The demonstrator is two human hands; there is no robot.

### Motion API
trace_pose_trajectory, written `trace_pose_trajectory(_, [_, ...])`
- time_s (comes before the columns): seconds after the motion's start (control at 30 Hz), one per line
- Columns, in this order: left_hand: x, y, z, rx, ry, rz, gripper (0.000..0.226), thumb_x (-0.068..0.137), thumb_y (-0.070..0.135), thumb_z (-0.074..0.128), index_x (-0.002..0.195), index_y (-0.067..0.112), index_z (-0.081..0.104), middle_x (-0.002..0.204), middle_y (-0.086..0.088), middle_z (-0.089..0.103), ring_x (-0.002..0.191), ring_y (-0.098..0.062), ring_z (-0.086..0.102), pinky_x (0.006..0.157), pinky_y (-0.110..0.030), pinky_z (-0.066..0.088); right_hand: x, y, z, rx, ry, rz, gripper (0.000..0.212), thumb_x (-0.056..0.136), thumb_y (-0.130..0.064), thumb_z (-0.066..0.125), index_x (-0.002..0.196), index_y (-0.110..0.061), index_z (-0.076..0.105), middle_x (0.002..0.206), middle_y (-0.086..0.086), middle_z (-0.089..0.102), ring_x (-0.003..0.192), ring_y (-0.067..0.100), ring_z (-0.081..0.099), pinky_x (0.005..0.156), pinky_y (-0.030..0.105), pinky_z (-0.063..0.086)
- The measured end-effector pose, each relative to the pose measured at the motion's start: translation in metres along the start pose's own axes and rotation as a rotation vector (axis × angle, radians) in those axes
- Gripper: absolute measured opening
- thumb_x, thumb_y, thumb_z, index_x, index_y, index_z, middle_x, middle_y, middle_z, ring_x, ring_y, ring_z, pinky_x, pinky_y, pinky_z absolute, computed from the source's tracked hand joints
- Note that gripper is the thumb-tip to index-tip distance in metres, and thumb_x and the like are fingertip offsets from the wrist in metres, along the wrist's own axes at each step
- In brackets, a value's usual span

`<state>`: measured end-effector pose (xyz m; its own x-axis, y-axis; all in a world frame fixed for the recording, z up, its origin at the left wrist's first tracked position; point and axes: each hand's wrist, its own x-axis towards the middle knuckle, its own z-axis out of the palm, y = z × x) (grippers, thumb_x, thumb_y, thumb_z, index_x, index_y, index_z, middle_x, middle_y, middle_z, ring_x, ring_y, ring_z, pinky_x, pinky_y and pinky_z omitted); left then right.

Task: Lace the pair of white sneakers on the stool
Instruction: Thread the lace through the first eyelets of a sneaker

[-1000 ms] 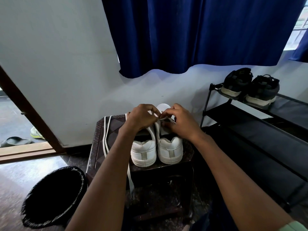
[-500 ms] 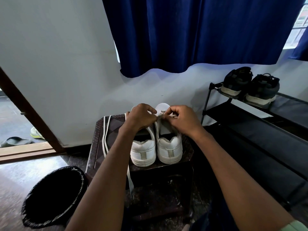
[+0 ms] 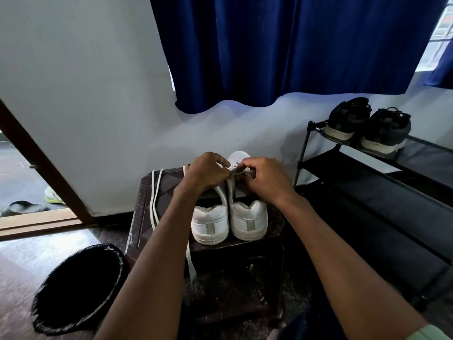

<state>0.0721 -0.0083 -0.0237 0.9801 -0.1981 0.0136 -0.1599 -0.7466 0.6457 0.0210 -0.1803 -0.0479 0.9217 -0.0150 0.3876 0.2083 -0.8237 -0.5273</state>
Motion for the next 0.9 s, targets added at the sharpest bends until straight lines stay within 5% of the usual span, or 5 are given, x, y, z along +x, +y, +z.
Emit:
trace_pose_trajectory(0.1, [0.001, -0.001, 0.000, -0.007, 0.006, 0.011, 0.013, 0.062, 0.046, 0.064, 0.074, 0.045, 0.068, 0.085, 0.013, 0.071, 0.096, -0.019, 0.069, 0.101, -0.047, 0.050, 0.002, 0.002, 0.002, 0.094, 0.054, 0.005, 0.013, 0.079, -0.040, 0.078, 0.088, -0.031, 0.080, 0.085, -0.010, 0.070, 0.083, 0.016, 0.066, 0.077, 0.037, 0.055])
trace_pose_trajectory(0.27, [0.003, -0.003, 0.000, 0.027, -0.010, 0.023, 0.034, 0.064, 0.042, 0.061, 0.094, 0.040, 0.076, 0.084, 0.012, 0.068, 0.097, -0.021, 0.068, 0.102, -0.046, 0.049, -0.001, -0.020, -0.011, 0.983, 0.042, 0.211, 0.017, 0.100, -0.003, 0.059, 0.087, -0.013, 0.057, 0.088, 0.008, 0.071, 0.055, 0.000, 0.055, 0.056, 0.018, 0.046])
trace_pose_trajectory(0.5, [0.004, -0.006, 0.001, 0.013, 0.015, 0.025, 0.010, 0.072, 0.040, 0.074, 0.082, 0.043, 0.072, 0.080, 0.017, 0.067, 0.093, -0.018, 0.068, 0.102, -0.046, 0.049, -0.002, -0.003, 0.000, -0.022, 0.012, 0.011, 0.026, 0.077, -0.051, 0.071, 0.098, -0.036, 0.071, 0.073, -0.013, 0.070, 0.075, 0.018, 0.068, 0.070, 0.034, 0.055])
trace_pose_trajectory(0.77, [0.003, -0.004, -0.001, 0.028, -0.015, 0.038, 0.033, 0.067, 0.042, 0.063, 0.097, 0.039, 0.077, 0.081, 0.017, 0.065, 0.096, -0.019, 0.067, 0.103, -0.046, 0.049, 0.001, -0.017, -0.010, 0.986, 0.064, 0.255, 0.018, 0.101, -0.007, 0.058, 0.086, -0.017, 0.058, 0.089, 0.008, 0.073, 0.056, 0.006, 0.053, 0.053, 0.019, 0.041])
trace_pose_trajectory(0.9, [0.001, -0.001, -0.001, 0.005, -0.010, 0.017, 0.043, 0.060, 0.048, 0.061, 0.098, 0.036, 0.078, 0.085, 0.013, 0.069, 0.094, -0.019, 0.068, 0.101, -0.045, 0.050, -0.002, -0.011, -0.006, 0.365, 0.073, 0.108, 0.017, 0.092, -0.027, 0.073, 0.099, -0.026, 0.058, 0.072, -0.012, 0.060, 0.064, 0.003, 0.057, 0.060, 0.023, 0.046])
